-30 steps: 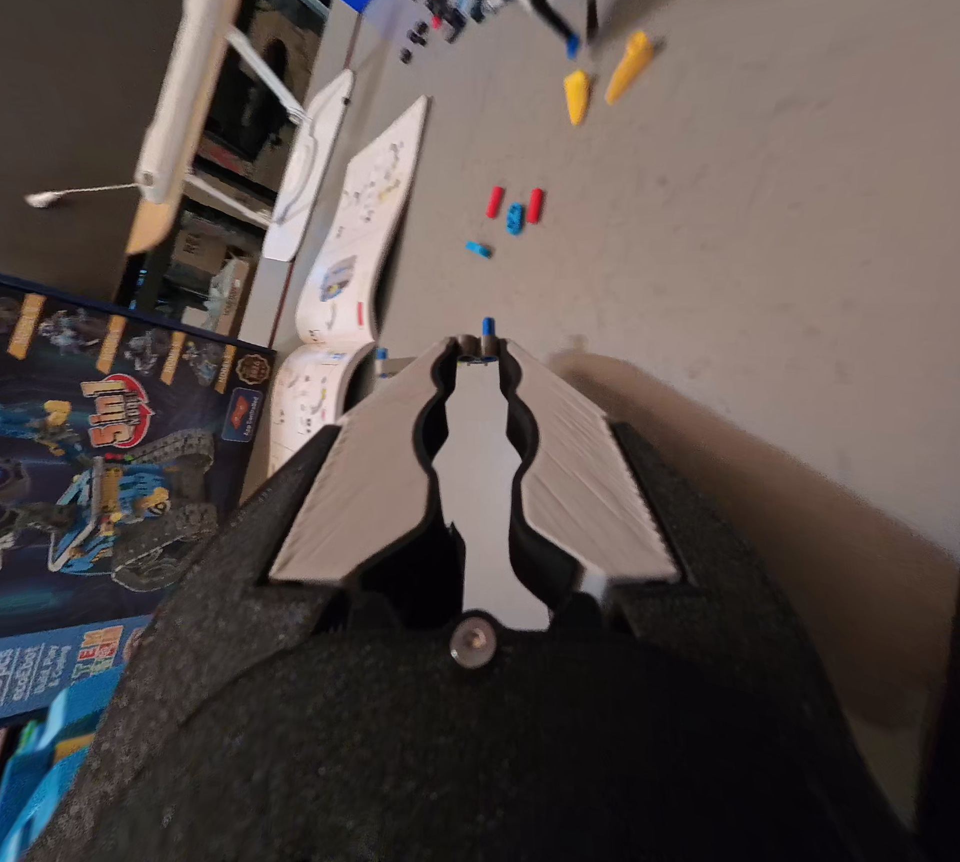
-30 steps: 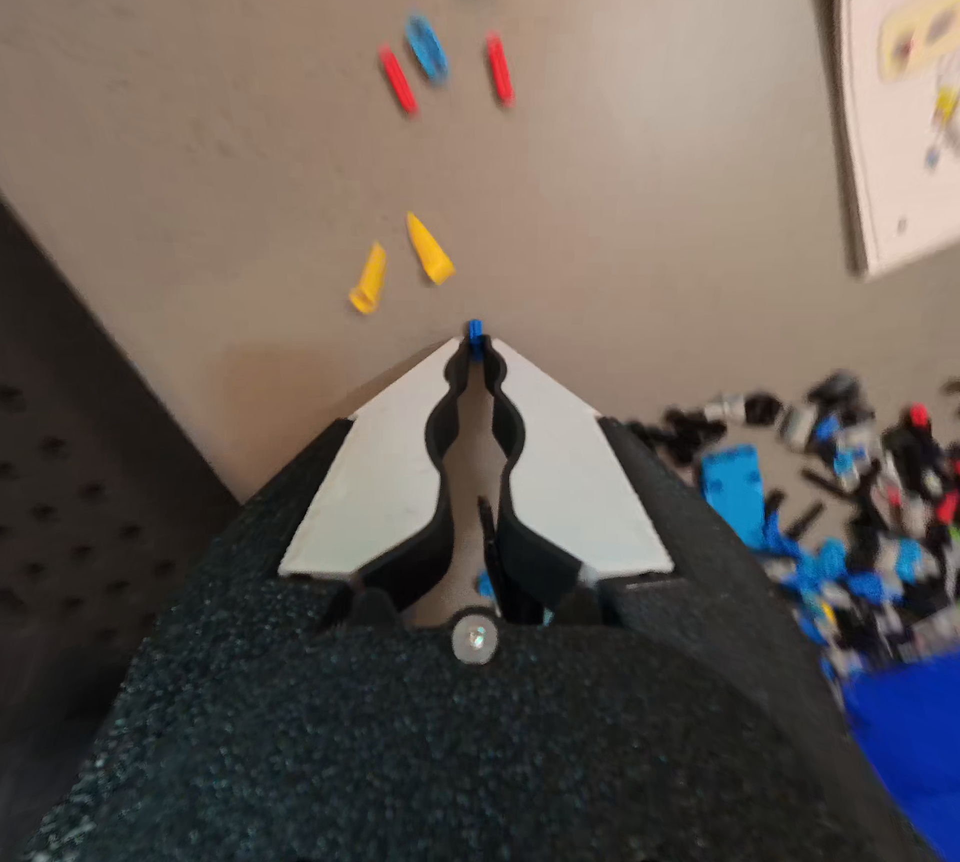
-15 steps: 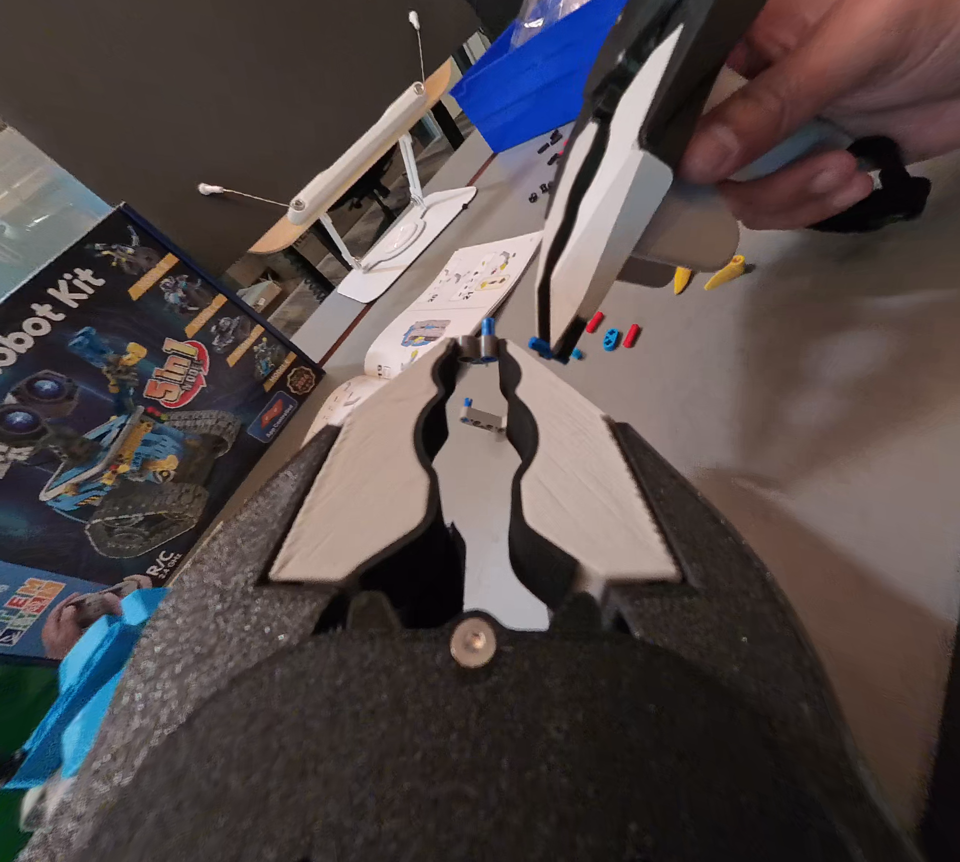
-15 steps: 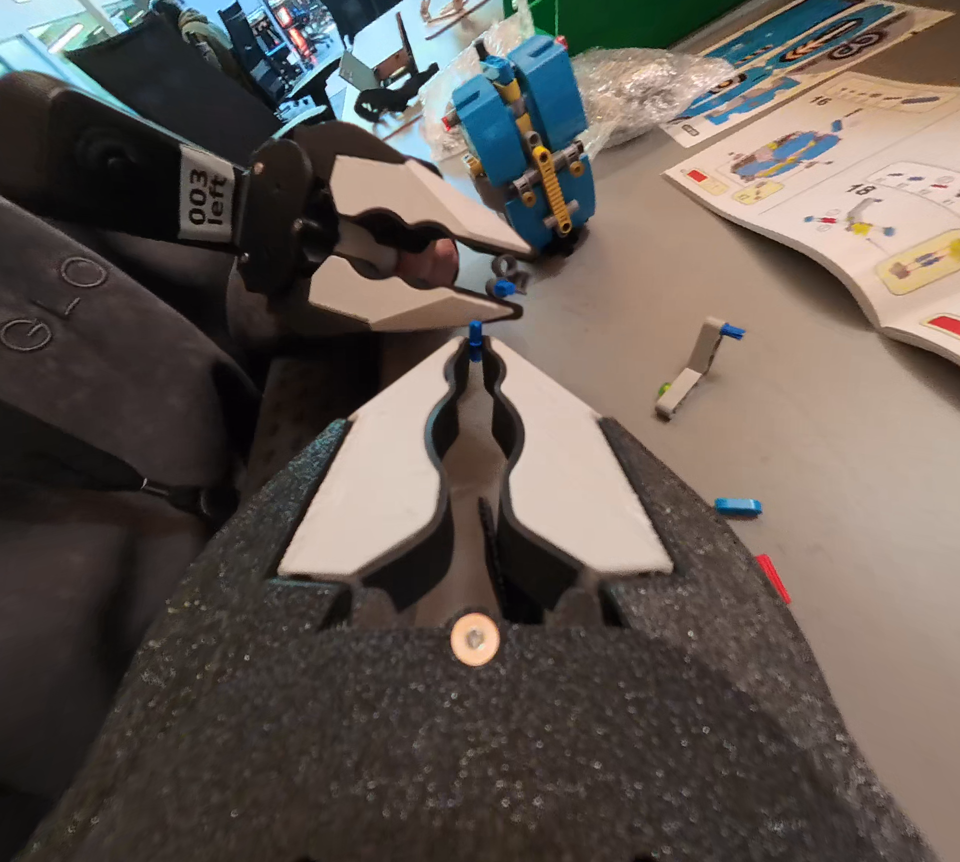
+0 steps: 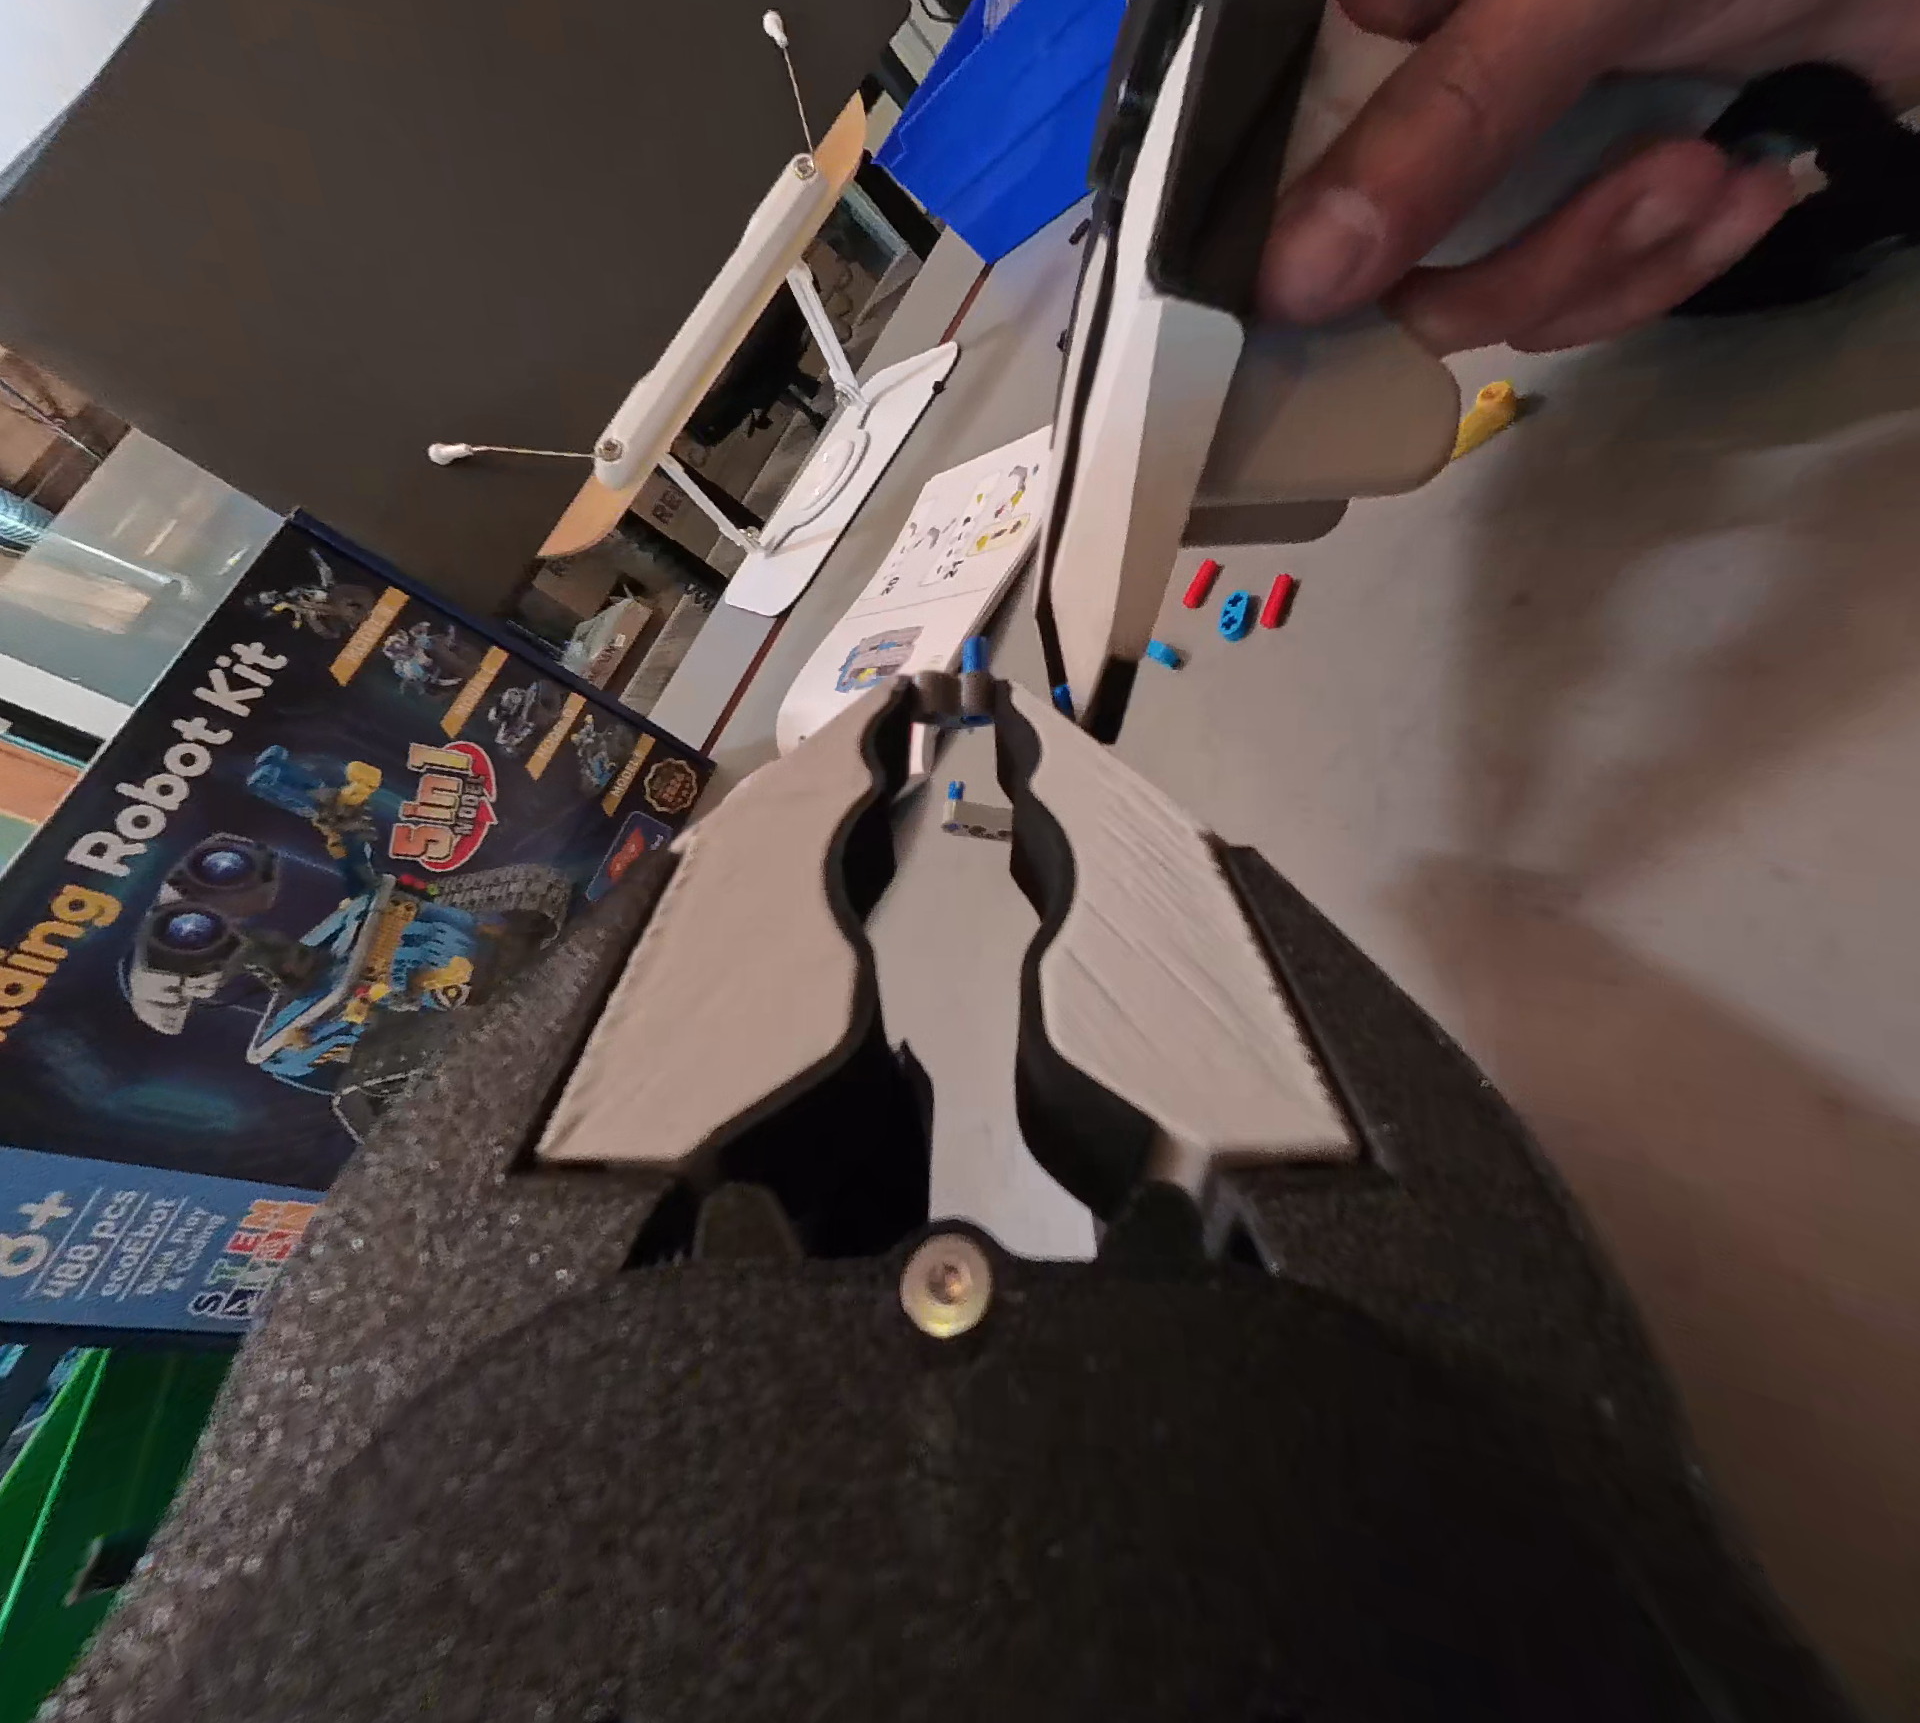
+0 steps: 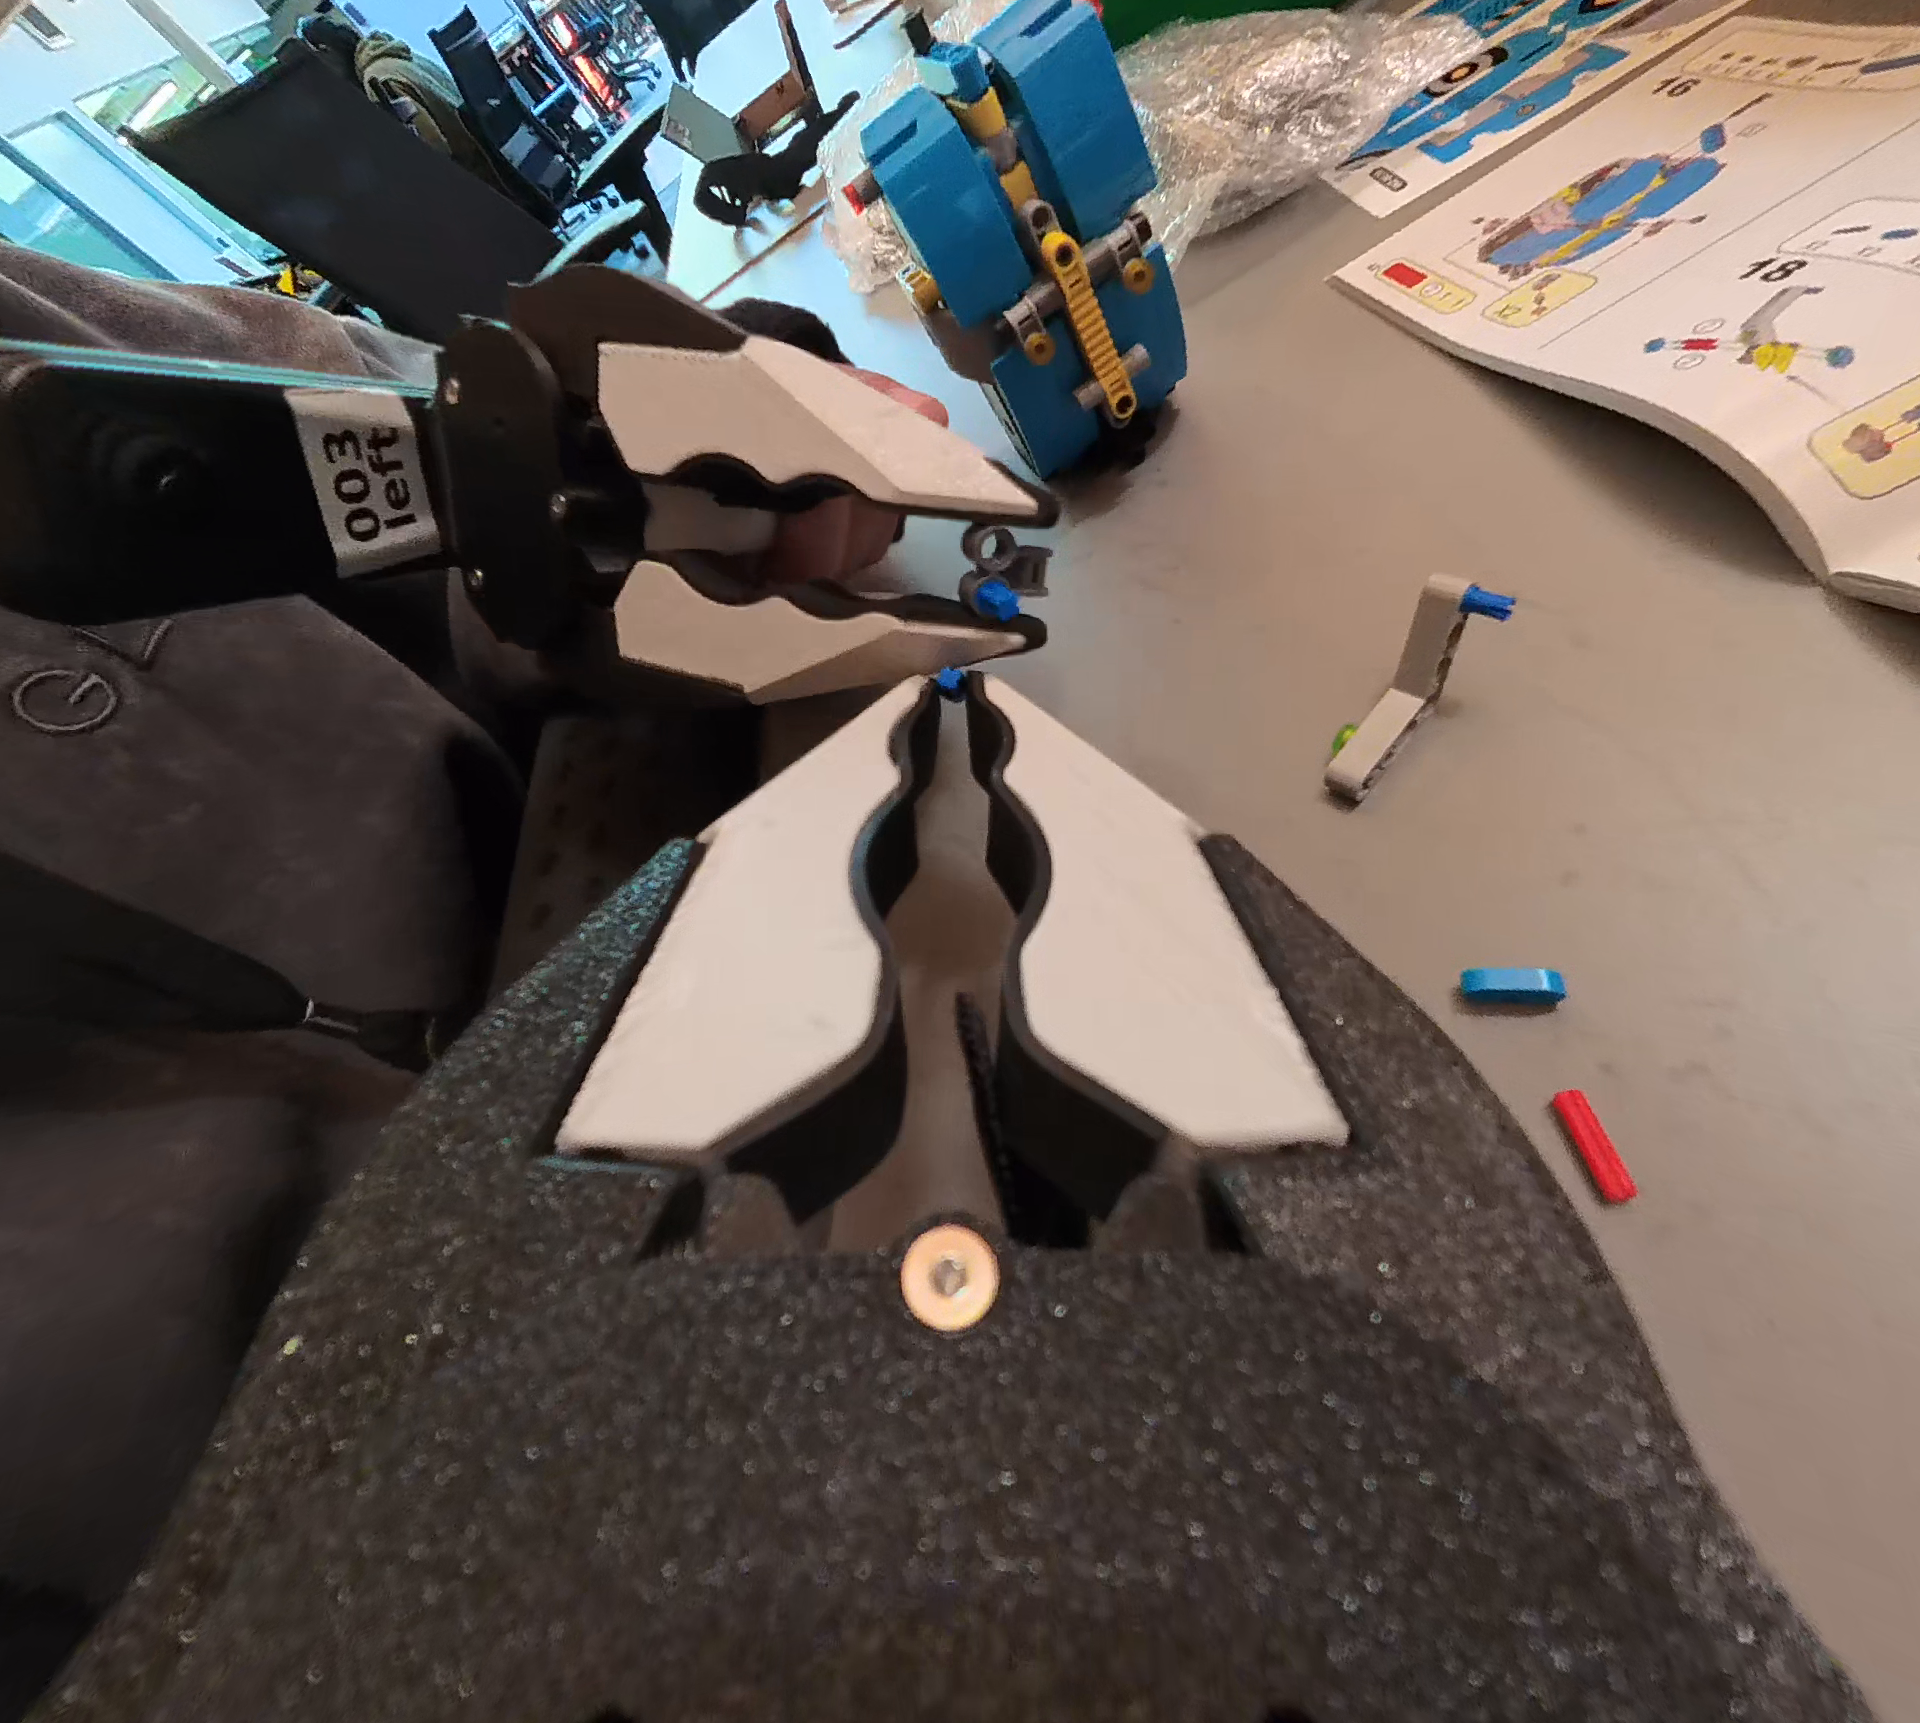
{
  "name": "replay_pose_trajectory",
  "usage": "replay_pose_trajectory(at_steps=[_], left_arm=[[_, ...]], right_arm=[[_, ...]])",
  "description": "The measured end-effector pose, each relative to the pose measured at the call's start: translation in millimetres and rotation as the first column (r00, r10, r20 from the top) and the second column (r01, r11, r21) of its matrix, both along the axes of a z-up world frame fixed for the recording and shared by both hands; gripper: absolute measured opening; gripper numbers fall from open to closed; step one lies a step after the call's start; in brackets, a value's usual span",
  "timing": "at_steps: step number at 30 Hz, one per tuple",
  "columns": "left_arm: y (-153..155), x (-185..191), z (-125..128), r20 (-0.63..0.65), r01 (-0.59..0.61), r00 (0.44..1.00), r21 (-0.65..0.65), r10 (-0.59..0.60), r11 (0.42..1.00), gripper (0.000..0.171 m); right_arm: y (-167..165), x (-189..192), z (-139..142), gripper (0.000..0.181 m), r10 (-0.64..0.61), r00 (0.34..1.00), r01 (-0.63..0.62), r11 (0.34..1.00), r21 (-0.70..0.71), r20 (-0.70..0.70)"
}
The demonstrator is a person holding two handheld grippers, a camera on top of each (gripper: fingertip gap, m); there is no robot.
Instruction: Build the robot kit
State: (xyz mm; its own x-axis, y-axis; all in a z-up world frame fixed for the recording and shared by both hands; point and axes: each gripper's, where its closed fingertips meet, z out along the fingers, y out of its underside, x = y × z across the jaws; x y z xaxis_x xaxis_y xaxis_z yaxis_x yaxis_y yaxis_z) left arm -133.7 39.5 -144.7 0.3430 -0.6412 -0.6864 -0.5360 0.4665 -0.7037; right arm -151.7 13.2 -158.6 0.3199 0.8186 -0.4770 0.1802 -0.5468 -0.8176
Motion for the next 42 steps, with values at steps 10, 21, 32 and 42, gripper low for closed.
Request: replay_pose_trajectory(at_steps=[10, 21, 32, 42], left_arm=[[-6, 3, -5, -0.106, 0.039, 0.994, 0.145, -0.023, 0.989, 0.014], [-13, 6, -11, -0.234, 0.111, 0.972, 0.36, -0.026, 0.926, 0.015], [-17, 1, 28, 0.157, 0.163, 0.974, 0.011, -0.163, 0.987, 0.015], [-18, 1, 26, 0.127, 0.15, 0.98, 0.032, -0.153, 0.988, 0.015]], right_arm=[[-3, 1, -8, 0.004, 0.009, 0.999, -0.01, 1.0, 0.021, 0.049], [-9, 3, -21, 0.003, 0.038, 0.99, -0.047, 0.997, 0.062, 0.139], [3, 20, 70, 0.003, -0.057, 0.96, 0.129, 0.96, 0.251, -0.275], [4, 9, 46, 0.003, -0.055, 0.985, 0.089, 0.973, 0.211, -0.163]])
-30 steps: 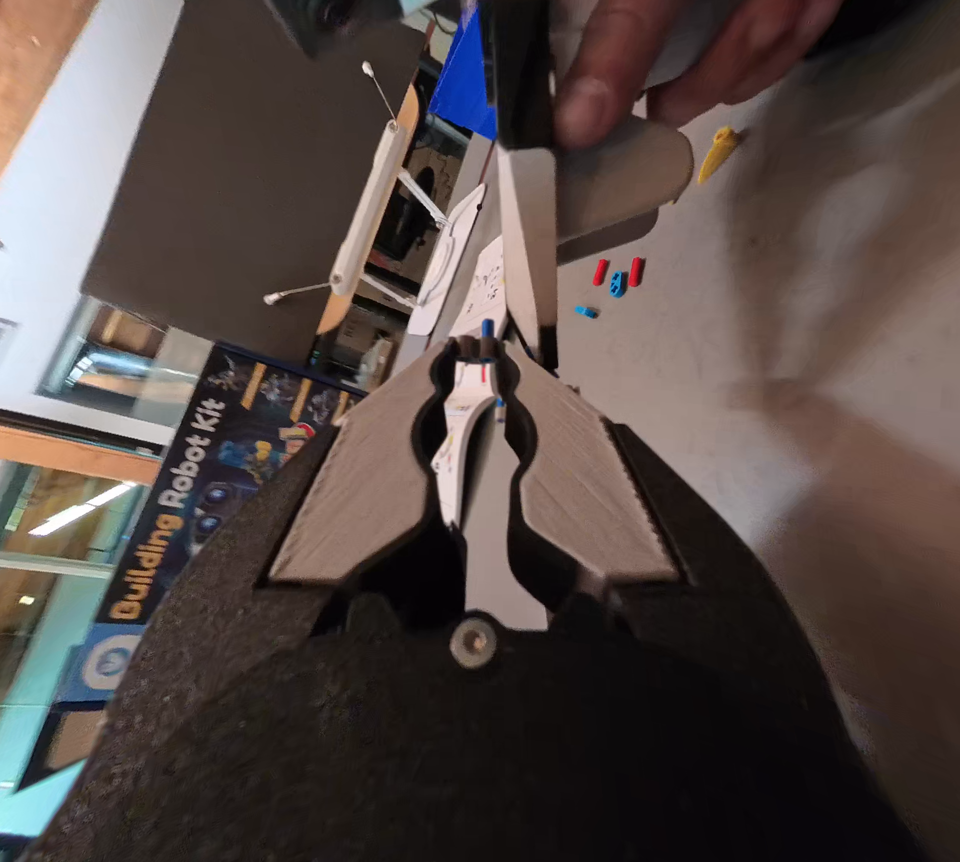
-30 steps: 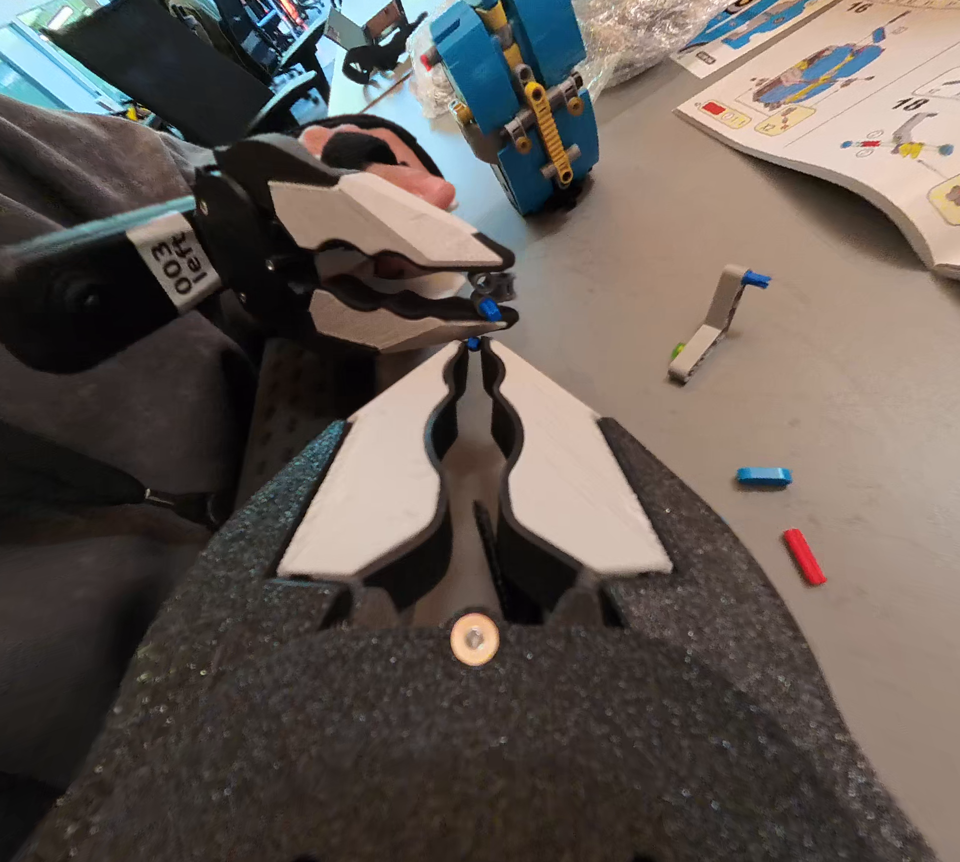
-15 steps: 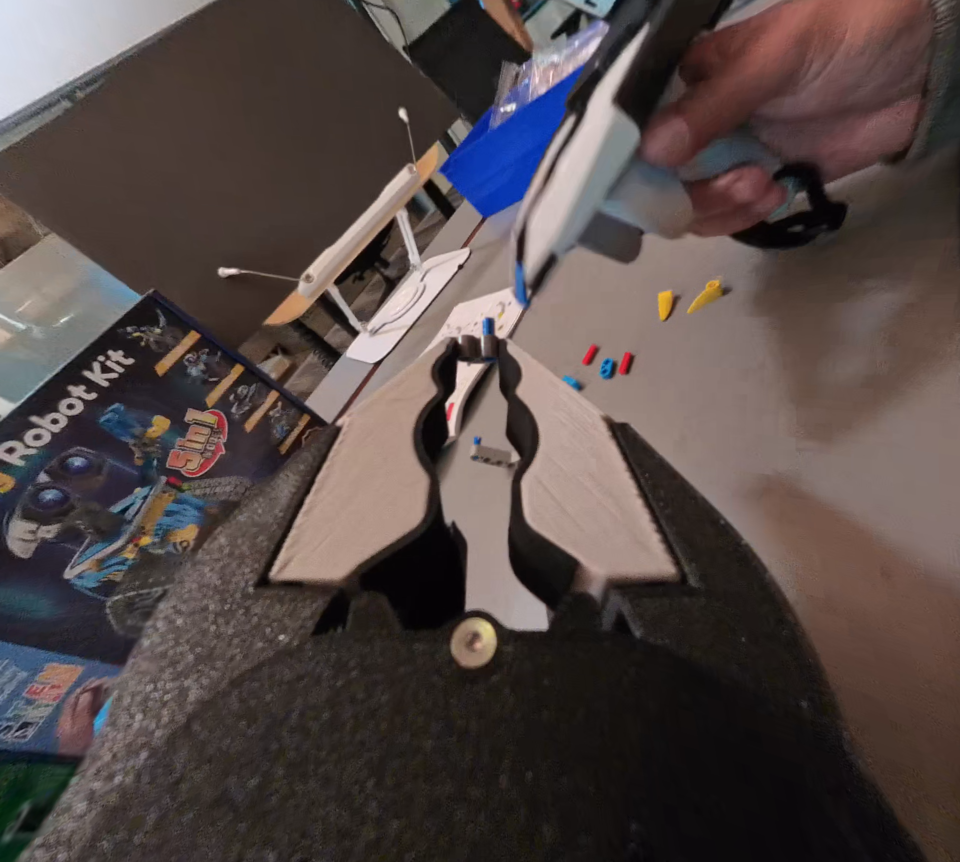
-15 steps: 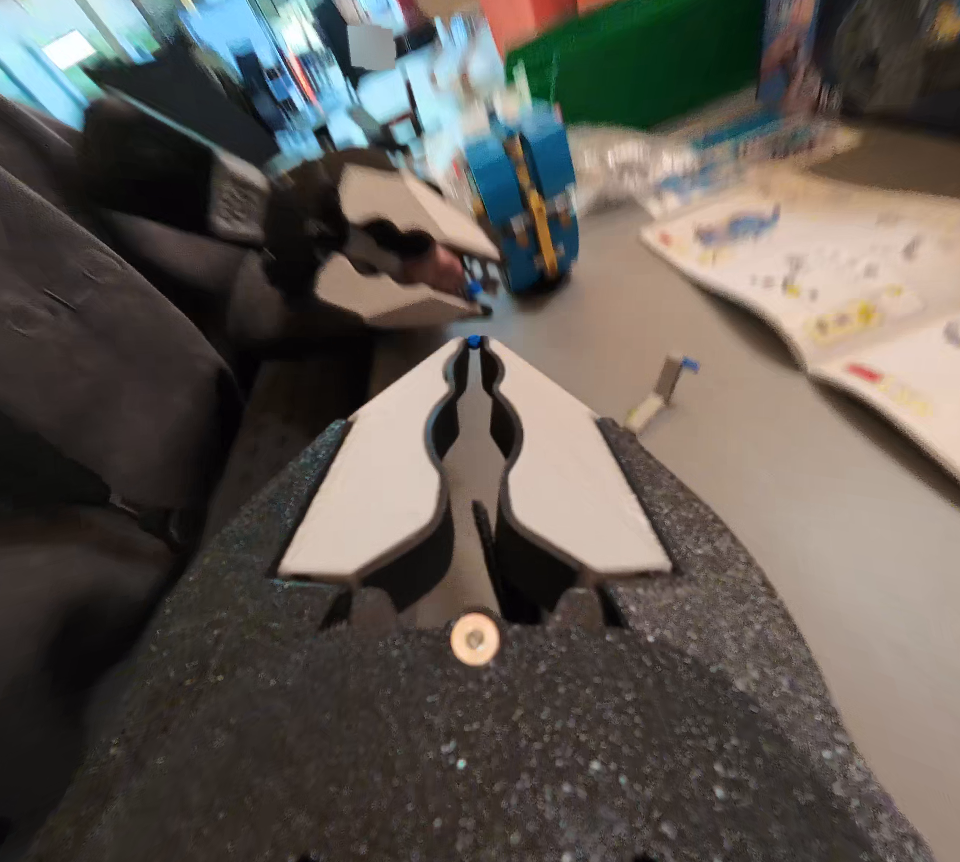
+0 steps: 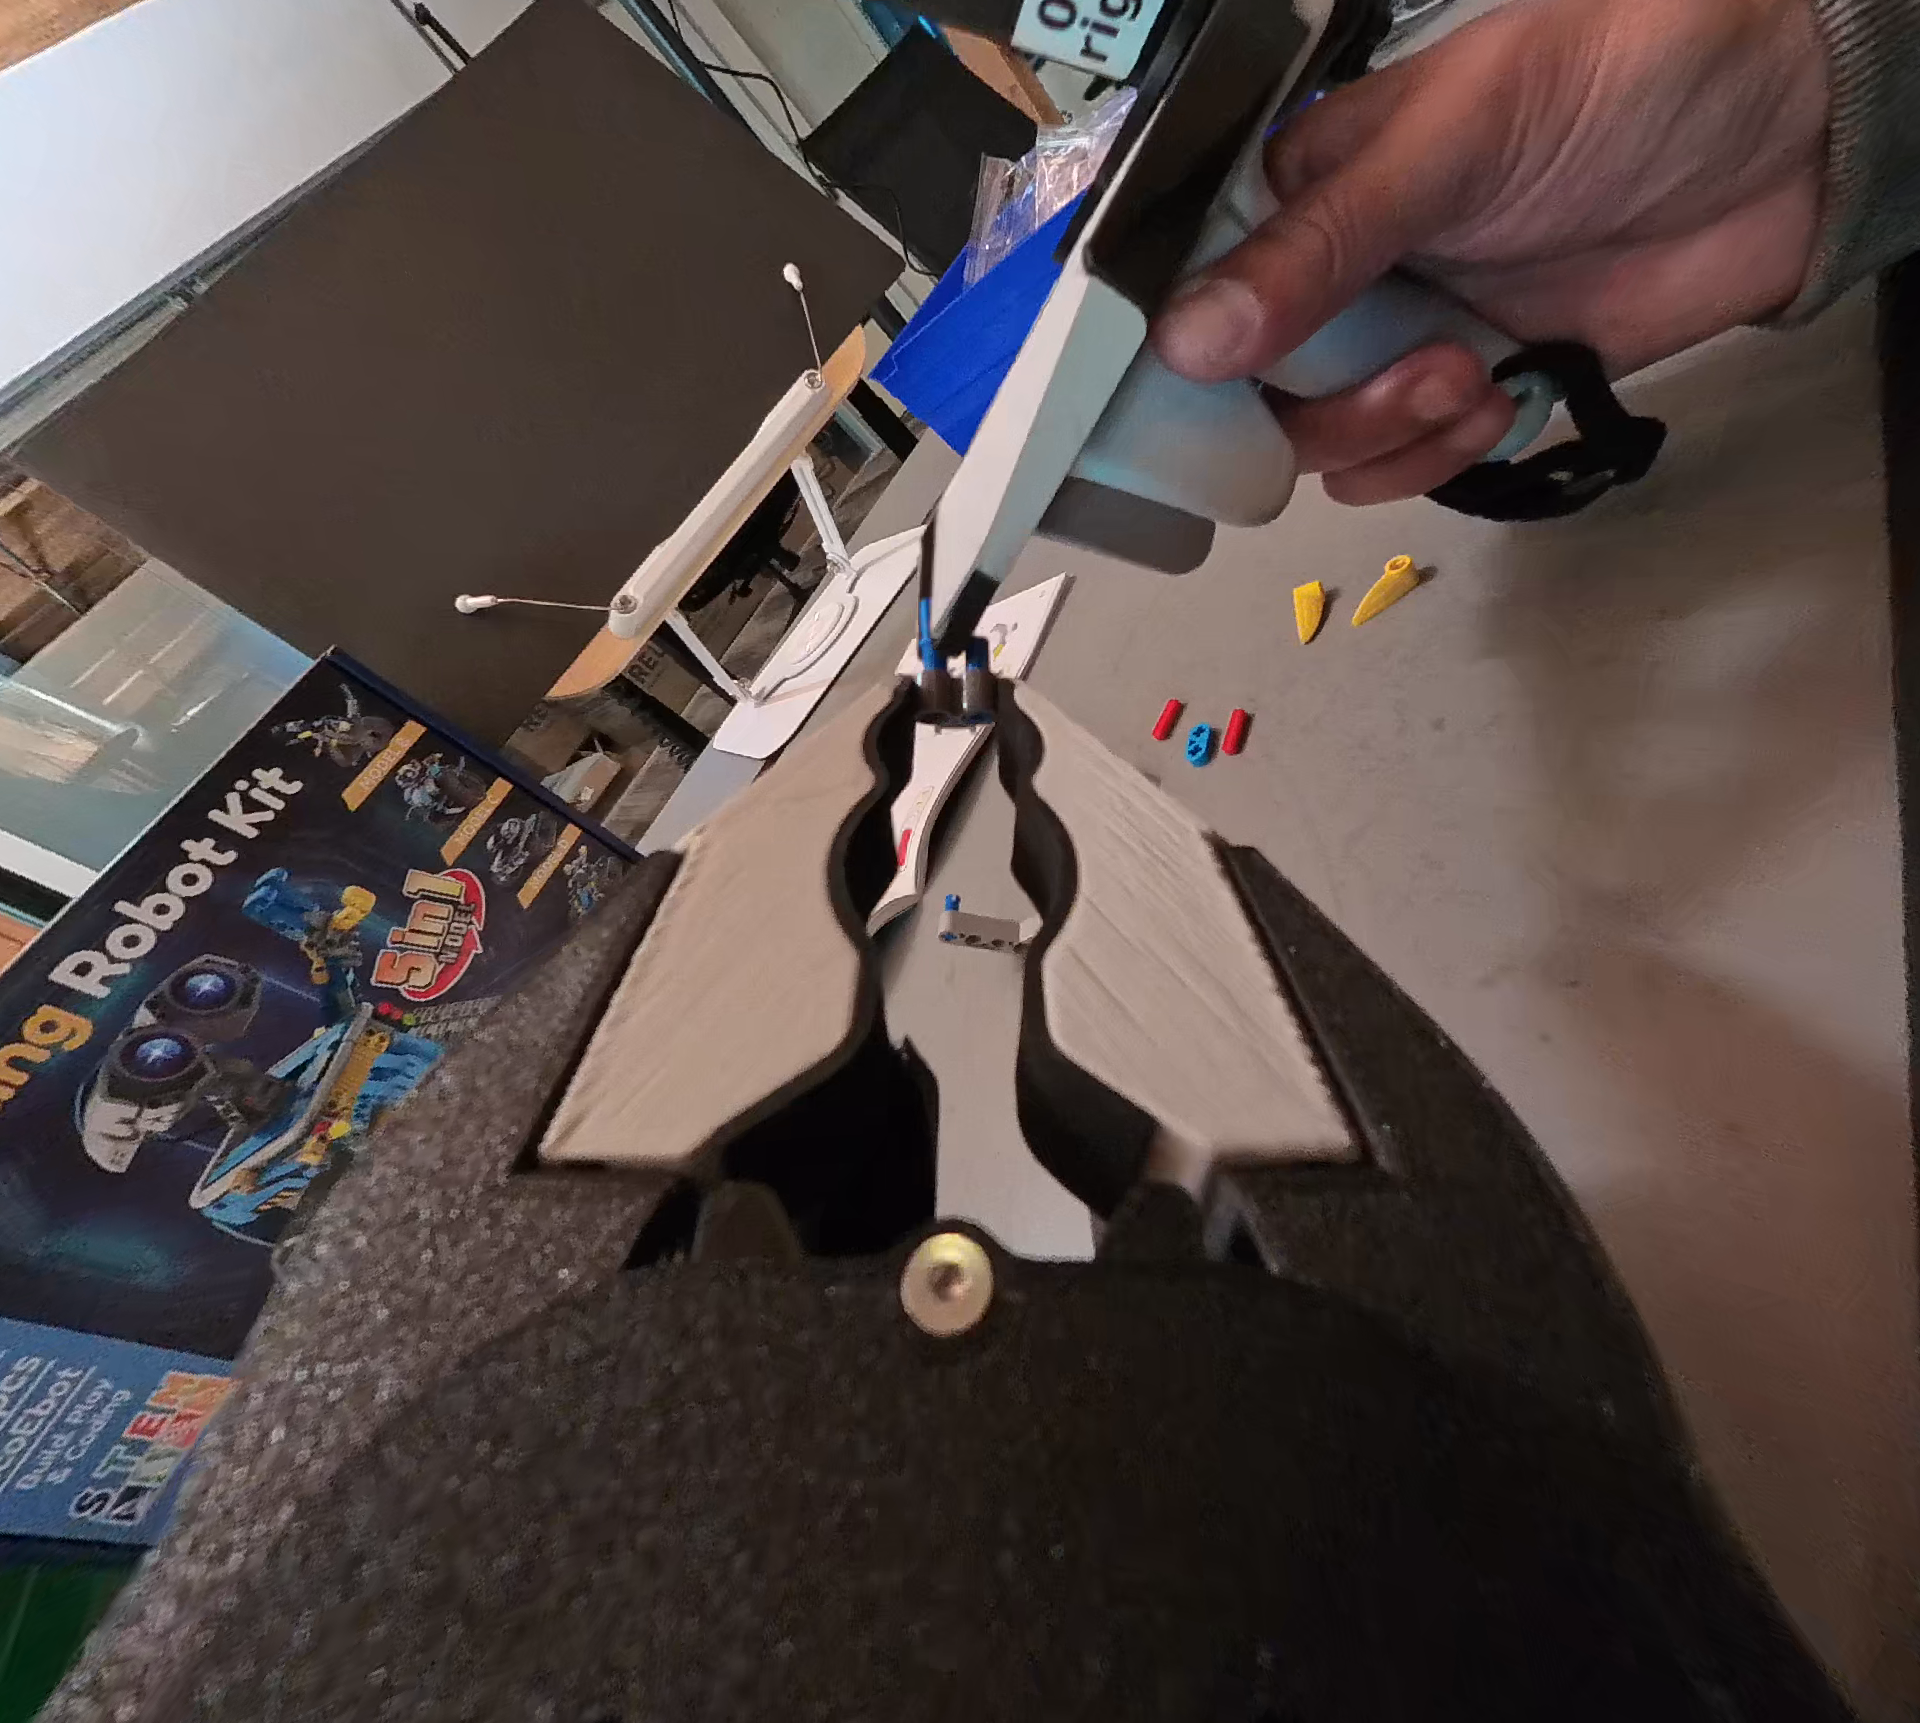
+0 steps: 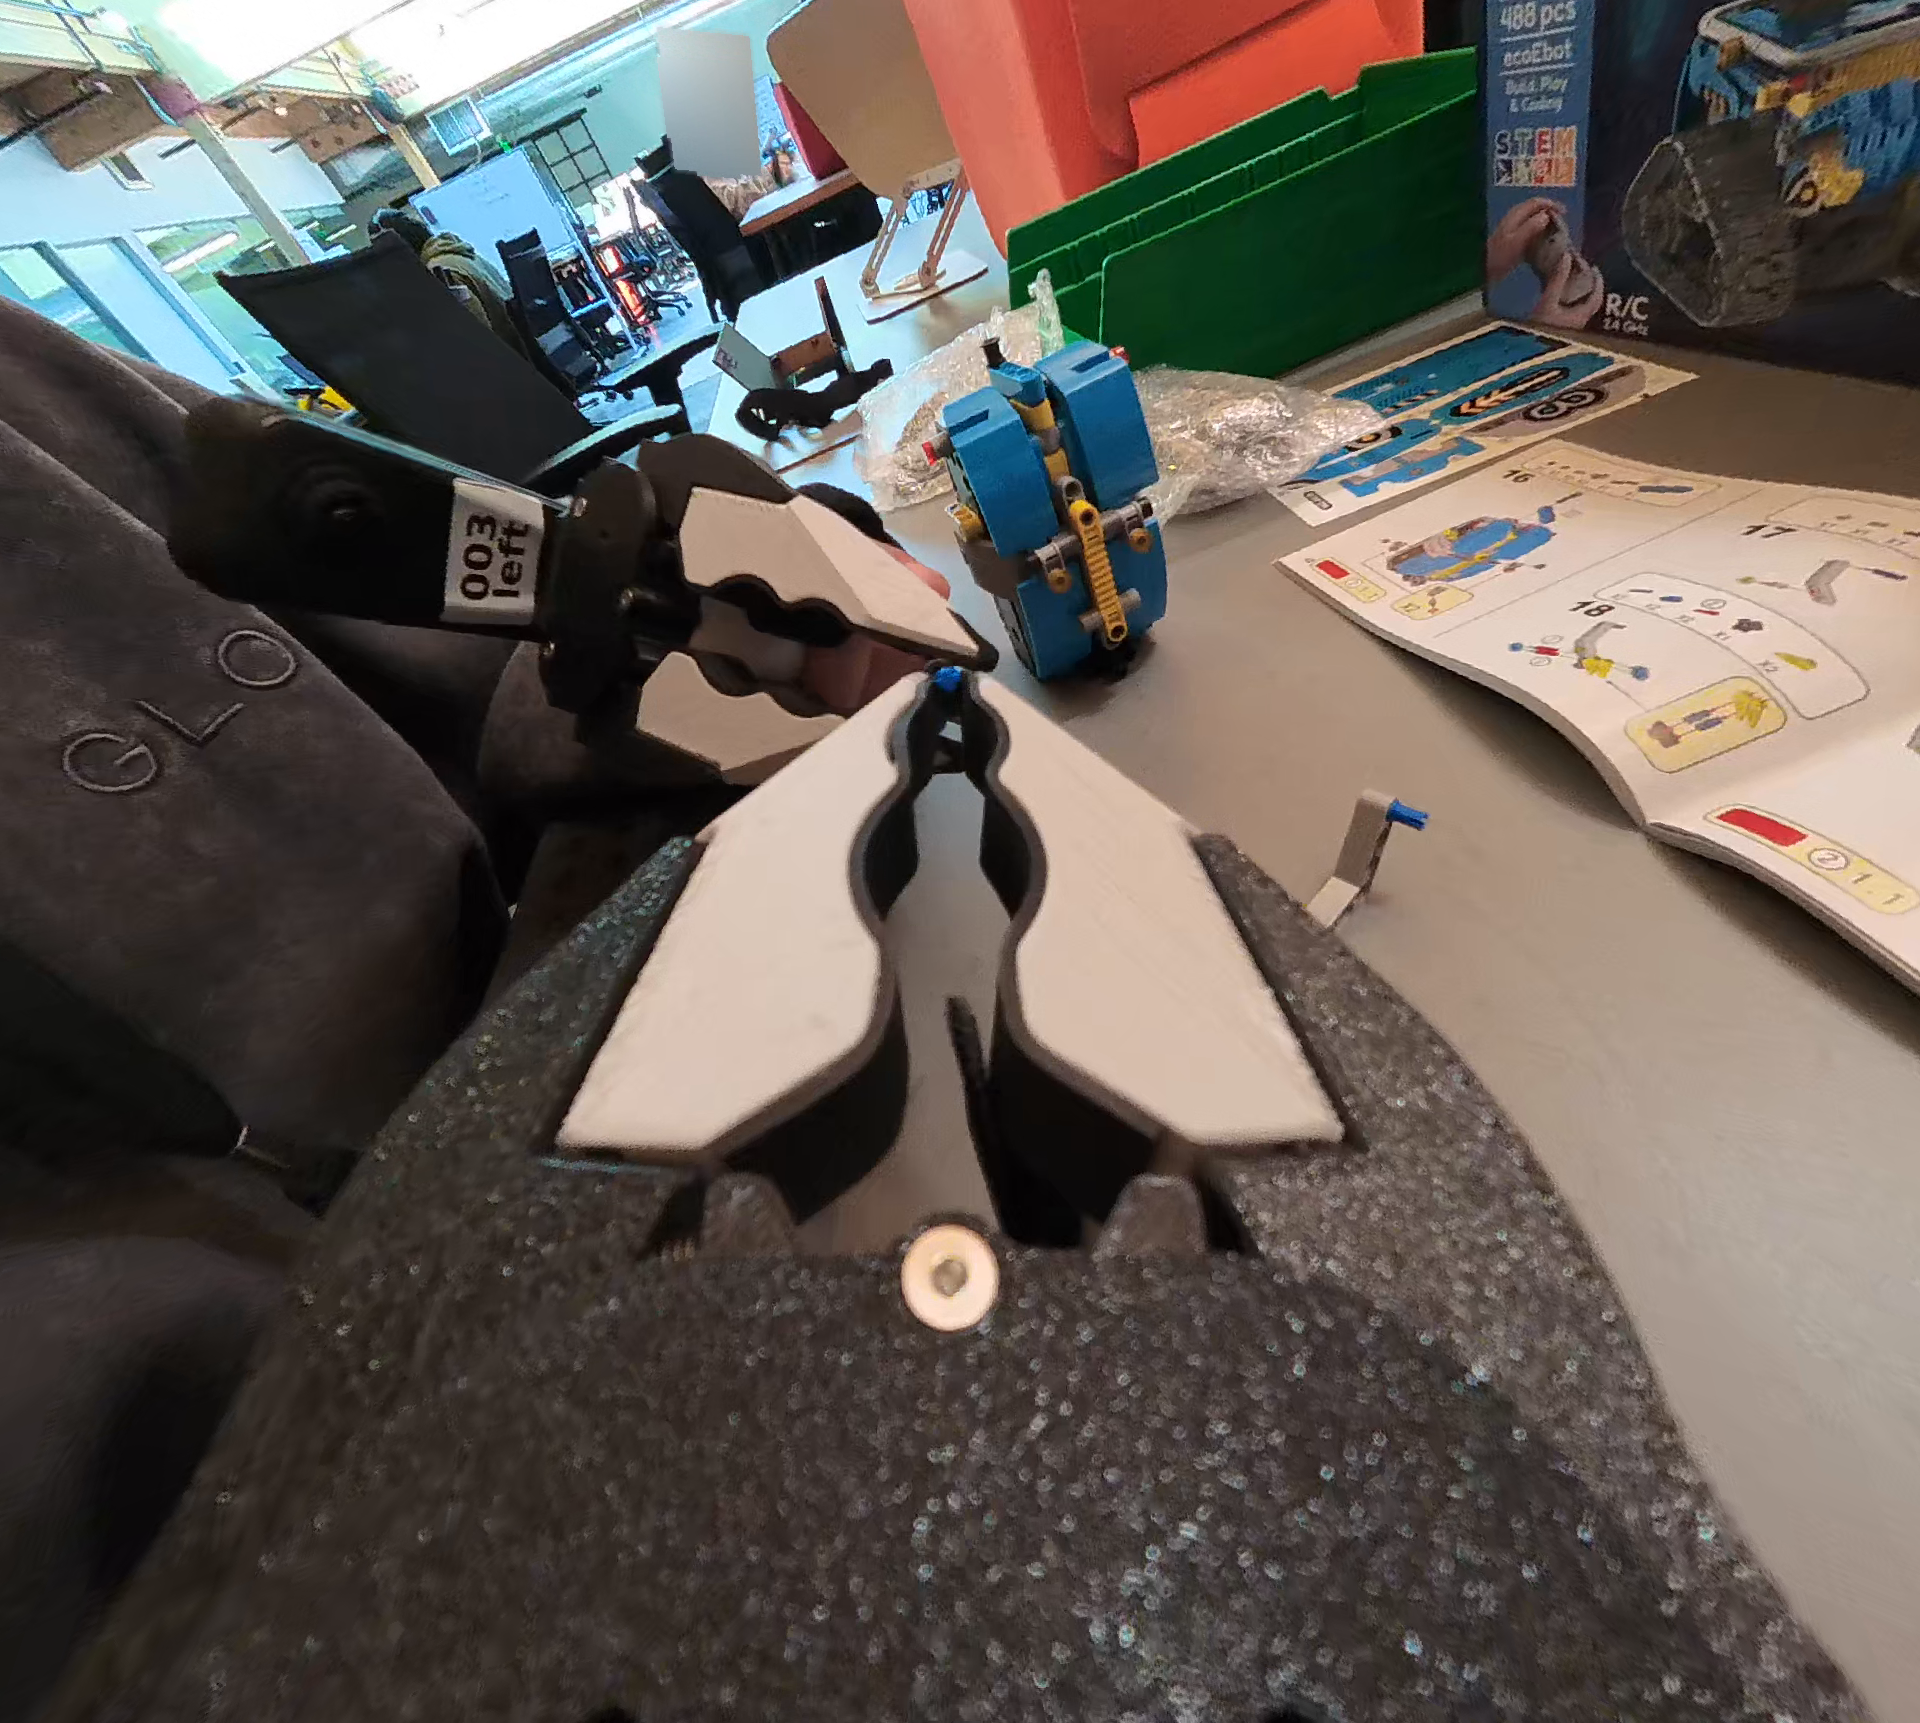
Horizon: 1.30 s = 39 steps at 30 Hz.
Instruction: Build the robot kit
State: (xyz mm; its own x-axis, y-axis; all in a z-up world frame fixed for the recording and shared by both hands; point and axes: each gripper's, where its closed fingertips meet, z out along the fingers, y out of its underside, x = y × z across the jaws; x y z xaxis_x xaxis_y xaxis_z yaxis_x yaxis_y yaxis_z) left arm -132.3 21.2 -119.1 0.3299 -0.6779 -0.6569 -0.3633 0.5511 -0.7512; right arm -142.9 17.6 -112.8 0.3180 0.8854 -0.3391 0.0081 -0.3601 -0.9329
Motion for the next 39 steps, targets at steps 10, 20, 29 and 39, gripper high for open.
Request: replay_pose_trajectory(at_steps=[10, 20, 29, 39], left_arm=[[-2, 1, -10, -0.065, -0.014, 0.998, 0.024, 0.016, 1.0, 0.014], [-7, 4, -16, -0.026, 0.036, 0.999, -0.195, -0.042, 0.98, 0.014], [-5, 5, -29, -0.112, -0.009, 0.994, -0.14, -0.007, 0.99, 0.014], [-11, 6, -36, -0.189, -0.004, 0.982, 0.033, 0.011, 0.999, 0.013]], right_arm=[[-3, -1, -8, 0.003, 0.055, 0.998, -0.059, 0.991, -0.12, -0.037], [-5, 1, -14, 0.003, 0.104, 0.988, -0.131, 0.958, -0.254, -0.117], [-4, 3, -29, 0.002, 0.108, 0.994, -0.105, 0.954, -0.281, -0.007], [-8, 4, -38, 0.002, 0.138, 0.99, -0.13, 0.932, -0.338, 0.001]])
